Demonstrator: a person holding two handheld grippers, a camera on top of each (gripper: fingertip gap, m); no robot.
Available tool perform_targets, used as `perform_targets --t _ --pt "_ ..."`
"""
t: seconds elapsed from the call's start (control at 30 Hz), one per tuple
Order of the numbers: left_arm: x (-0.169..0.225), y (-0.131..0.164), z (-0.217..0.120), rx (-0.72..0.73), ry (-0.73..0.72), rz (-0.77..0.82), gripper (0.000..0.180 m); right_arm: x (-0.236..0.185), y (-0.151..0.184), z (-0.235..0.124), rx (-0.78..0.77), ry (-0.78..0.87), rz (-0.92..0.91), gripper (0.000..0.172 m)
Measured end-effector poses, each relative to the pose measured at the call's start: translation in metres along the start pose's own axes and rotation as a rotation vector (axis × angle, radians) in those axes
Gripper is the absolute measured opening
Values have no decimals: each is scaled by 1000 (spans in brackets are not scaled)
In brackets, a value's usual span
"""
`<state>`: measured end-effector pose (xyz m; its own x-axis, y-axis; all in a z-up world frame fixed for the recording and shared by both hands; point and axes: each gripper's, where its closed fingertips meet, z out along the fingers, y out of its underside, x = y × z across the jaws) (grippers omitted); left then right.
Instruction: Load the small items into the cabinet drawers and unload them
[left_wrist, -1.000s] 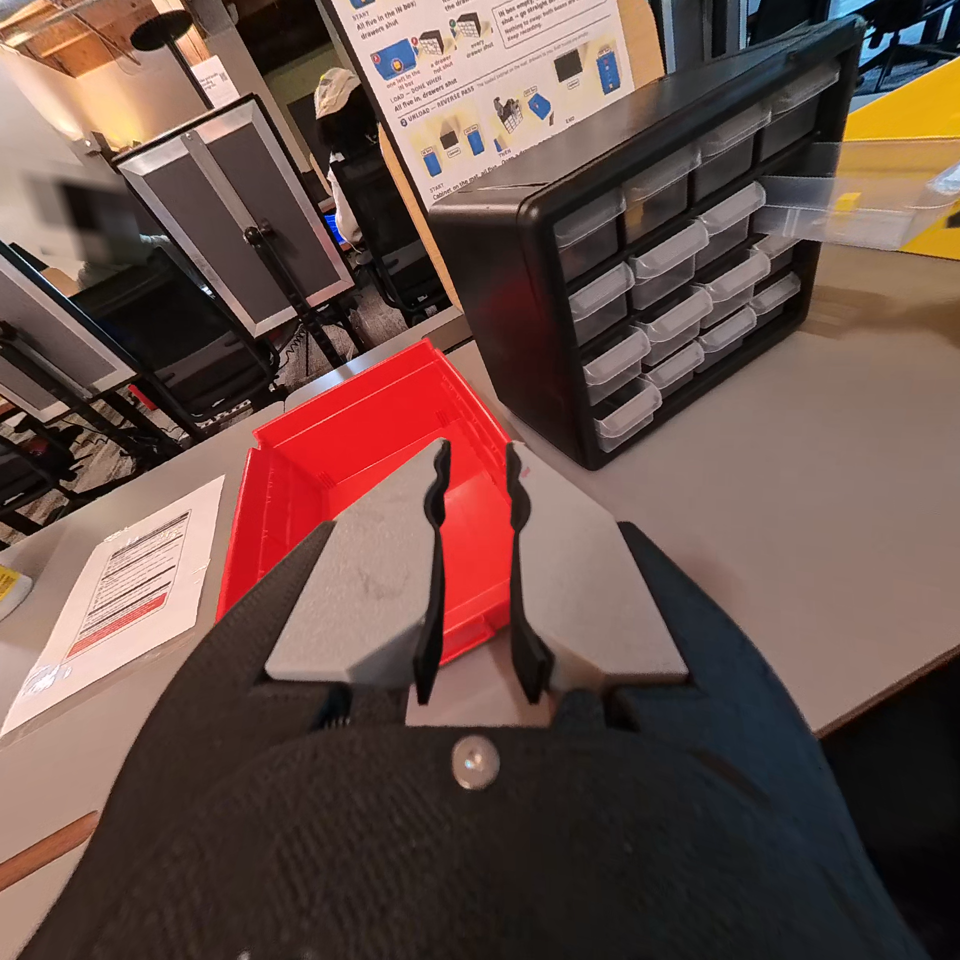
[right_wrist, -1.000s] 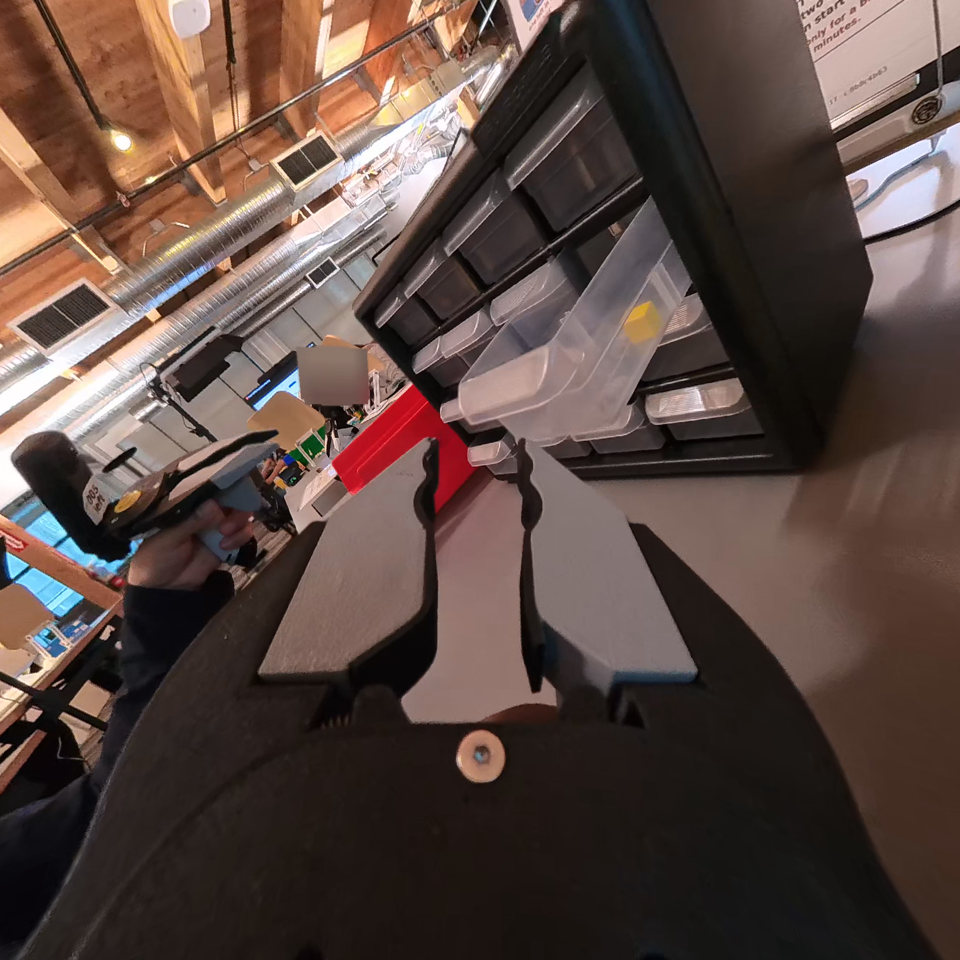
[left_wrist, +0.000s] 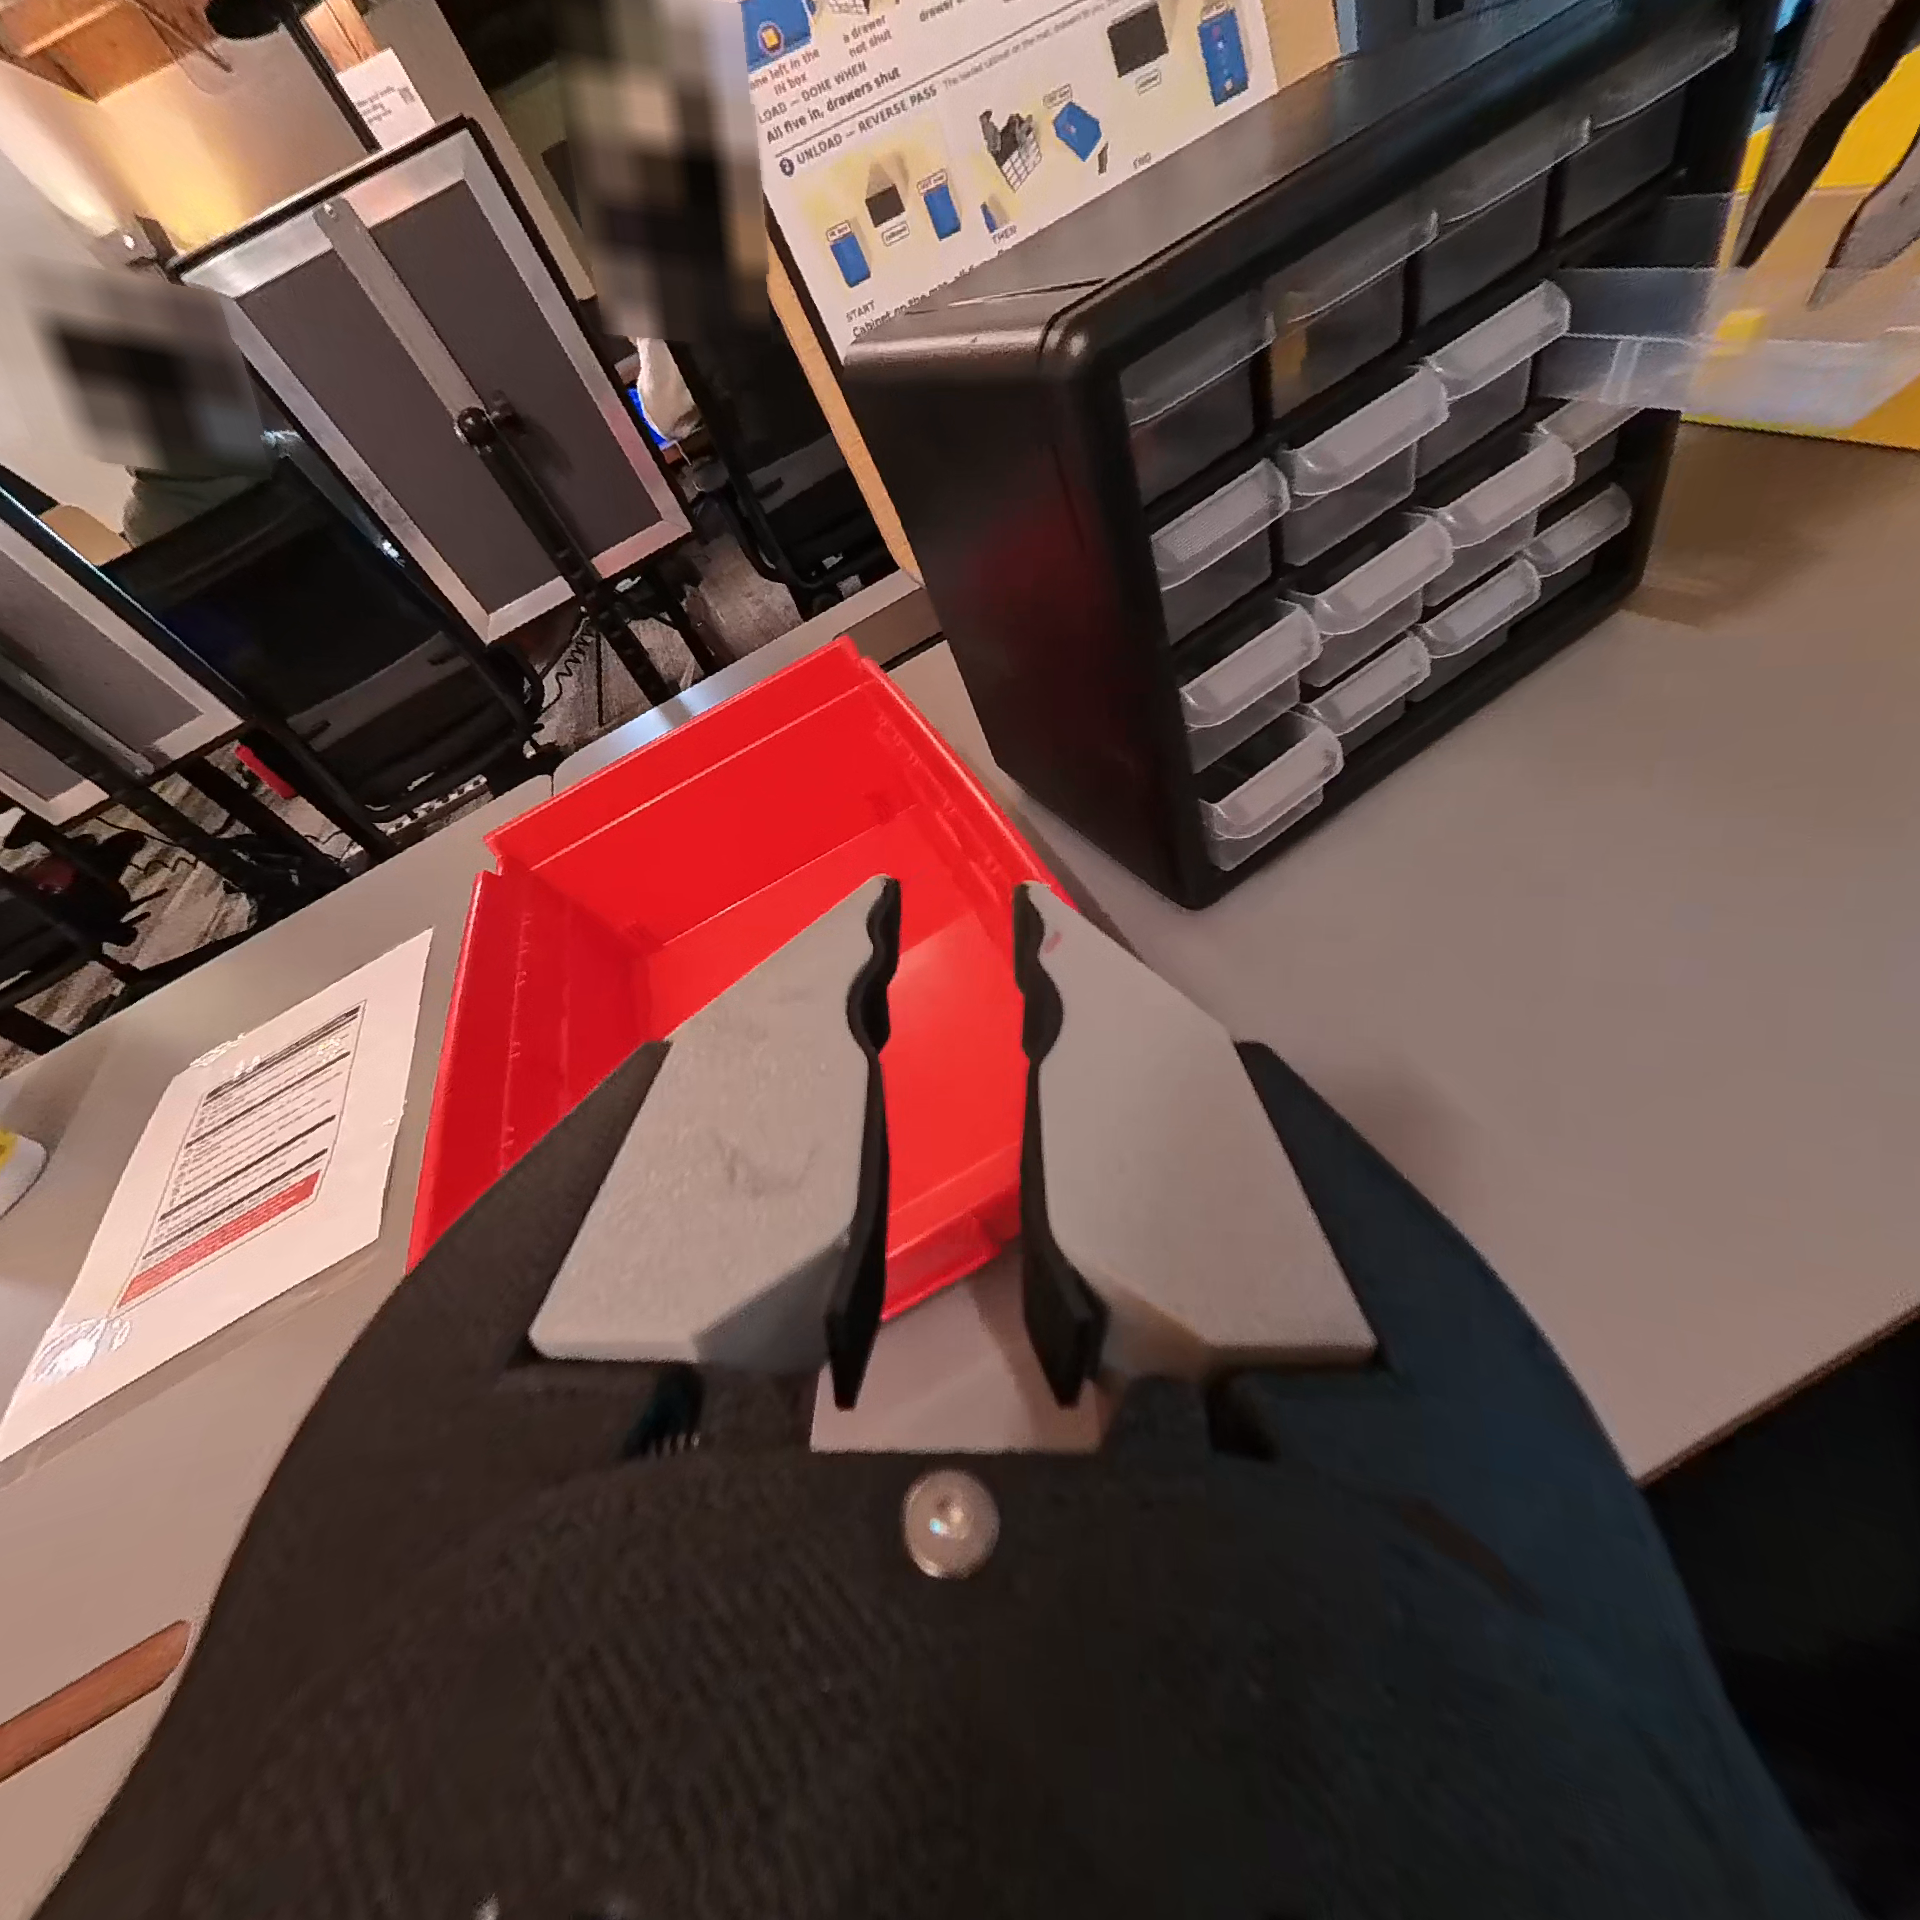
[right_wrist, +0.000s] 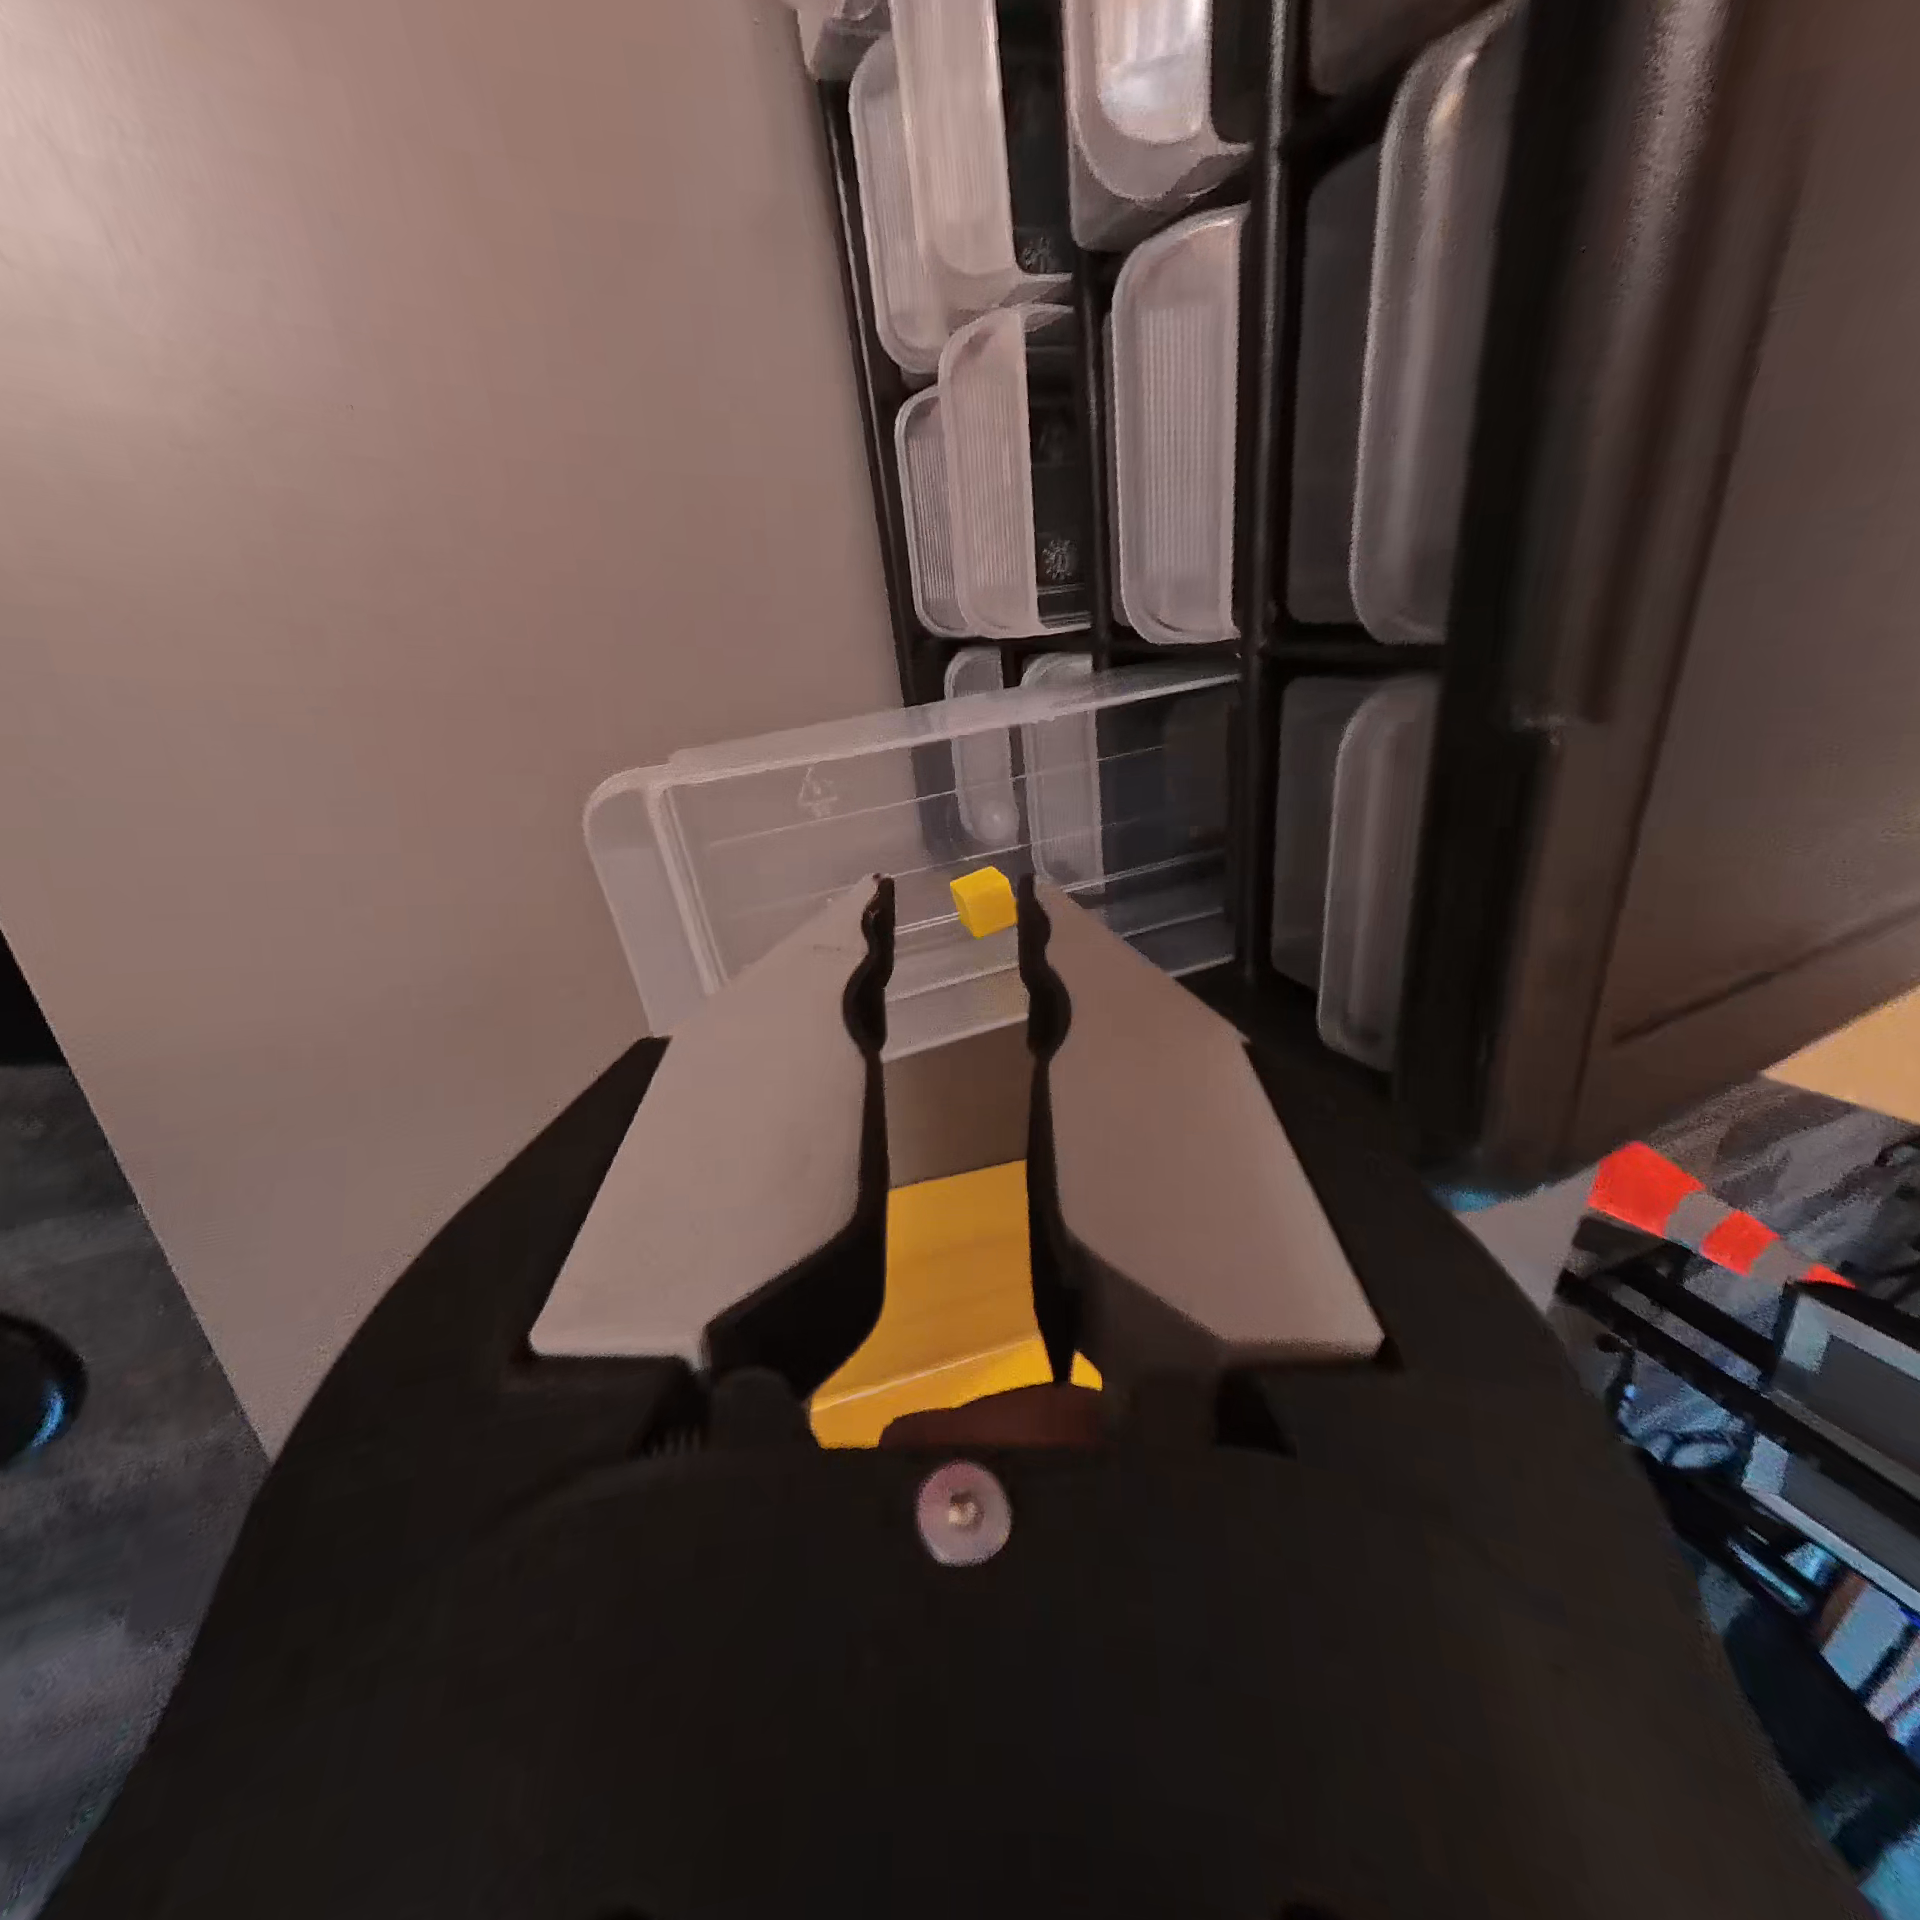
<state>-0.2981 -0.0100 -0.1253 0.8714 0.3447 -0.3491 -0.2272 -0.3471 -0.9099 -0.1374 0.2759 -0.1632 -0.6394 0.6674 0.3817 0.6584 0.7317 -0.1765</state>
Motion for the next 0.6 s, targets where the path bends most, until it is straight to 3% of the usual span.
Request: perform_targets --t 0.3,0.6 --pt "7 3 3 -18 14 25 19 3 15 15 -243 -58 -126 19" --pt "7 7 7 -32 17 31 19 12 17 21 -279 -55 -144 10"
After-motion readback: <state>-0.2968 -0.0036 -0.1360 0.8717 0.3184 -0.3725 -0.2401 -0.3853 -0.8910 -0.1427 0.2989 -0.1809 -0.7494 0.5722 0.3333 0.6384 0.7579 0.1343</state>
